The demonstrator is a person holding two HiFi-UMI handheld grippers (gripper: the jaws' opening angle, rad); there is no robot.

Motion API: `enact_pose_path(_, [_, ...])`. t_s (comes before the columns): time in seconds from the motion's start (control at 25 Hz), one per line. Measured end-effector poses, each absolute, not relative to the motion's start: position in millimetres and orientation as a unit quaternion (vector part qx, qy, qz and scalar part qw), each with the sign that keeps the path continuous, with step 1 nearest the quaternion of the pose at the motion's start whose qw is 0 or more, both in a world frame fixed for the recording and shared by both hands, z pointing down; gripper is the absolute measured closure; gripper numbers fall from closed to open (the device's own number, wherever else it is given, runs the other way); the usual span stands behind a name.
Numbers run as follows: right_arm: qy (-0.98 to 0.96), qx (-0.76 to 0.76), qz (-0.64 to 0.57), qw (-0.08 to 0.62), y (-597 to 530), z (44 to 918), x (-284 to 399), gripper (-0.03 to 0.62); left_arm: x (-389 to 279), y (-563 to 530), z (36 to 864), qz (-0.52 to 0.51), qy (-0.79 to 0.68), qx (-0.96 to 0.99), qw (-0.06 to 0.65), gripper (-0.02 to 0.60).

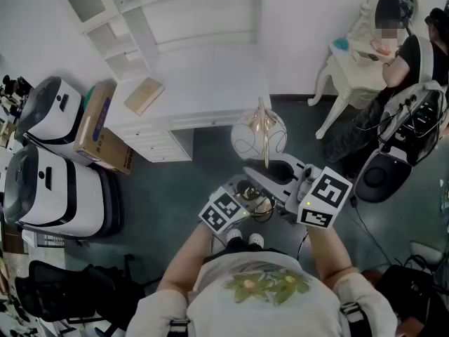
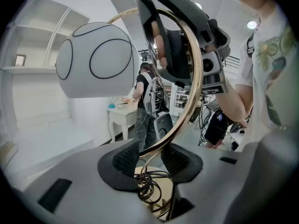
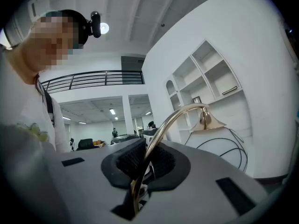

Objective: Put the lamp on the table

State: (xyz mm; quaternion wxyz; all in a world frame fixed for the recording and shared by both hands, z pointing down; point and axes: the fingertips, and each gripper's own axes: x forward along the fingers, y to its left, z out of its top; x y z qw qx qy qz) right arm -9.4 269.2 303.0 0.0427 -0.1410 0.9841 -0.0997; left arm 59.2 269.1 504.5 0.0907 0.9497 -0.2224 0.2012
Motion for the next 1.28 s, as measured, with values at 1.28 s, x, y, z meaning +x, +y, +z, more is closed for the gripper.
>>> enact_pose_path(1.28, [0.984,-0.139,-0.102,0.051,159.5,312.0,-6.6,0.559,66.0,160.0,515.3,0.216,-0.207,0.949,0.095,0.425])
